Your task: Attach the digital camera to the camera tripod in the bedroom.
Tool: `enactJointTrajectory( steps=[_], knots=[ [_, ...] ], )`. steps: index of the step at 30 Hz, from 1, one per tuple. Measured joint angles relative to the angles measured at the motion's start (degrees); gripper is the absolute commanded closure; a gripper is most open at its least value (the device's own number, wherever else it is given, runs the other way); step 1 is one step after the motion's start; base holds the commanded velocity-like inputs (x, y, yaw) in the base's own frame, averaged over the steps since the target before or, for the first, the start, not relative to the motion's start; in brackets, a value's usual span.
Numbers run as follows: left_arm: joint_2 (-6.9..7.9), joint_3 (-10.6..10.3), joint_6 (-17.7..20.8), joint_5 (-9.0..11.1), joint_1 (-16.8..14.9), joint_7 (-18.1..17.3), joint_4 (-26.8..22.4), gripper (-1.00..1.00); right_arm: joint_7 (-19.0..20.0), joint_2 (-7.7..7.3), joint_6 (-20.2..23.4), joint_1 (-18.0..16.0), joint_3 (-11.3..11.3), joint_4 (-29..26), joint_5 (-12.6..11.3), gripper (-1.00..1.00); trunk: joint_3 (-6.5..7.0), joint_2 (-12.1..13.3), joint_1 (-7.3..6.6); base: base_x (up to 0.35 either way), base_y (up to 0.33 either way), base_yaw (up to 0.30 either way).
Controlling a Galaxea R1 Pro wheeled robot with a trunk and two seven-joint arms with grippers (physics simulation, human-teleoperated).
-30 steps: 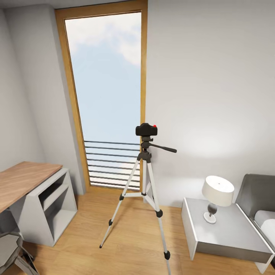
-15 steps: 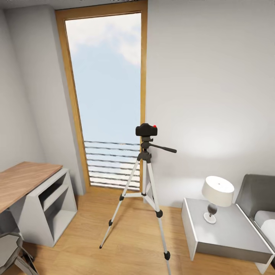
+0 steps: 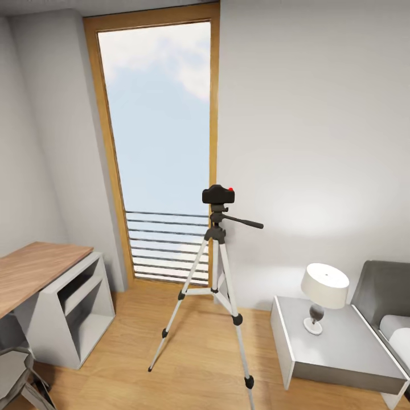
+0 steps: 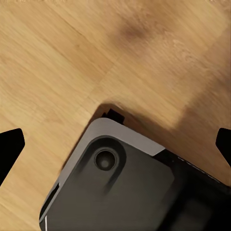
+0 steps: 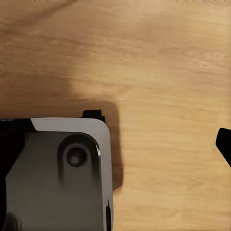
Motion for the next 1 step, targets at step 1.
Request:
enactJointTrajectory(
  steps=[1],
  knots=[
    [0.00,0.0,0.0,0.0,0.0,0.0,0.0,-1.00,0.0,0.00,0.0,0.0,0.0,0.0,0.0,-1.00,0.00,0.0,0.00,0.000,0.000,0.000]
  ],
)
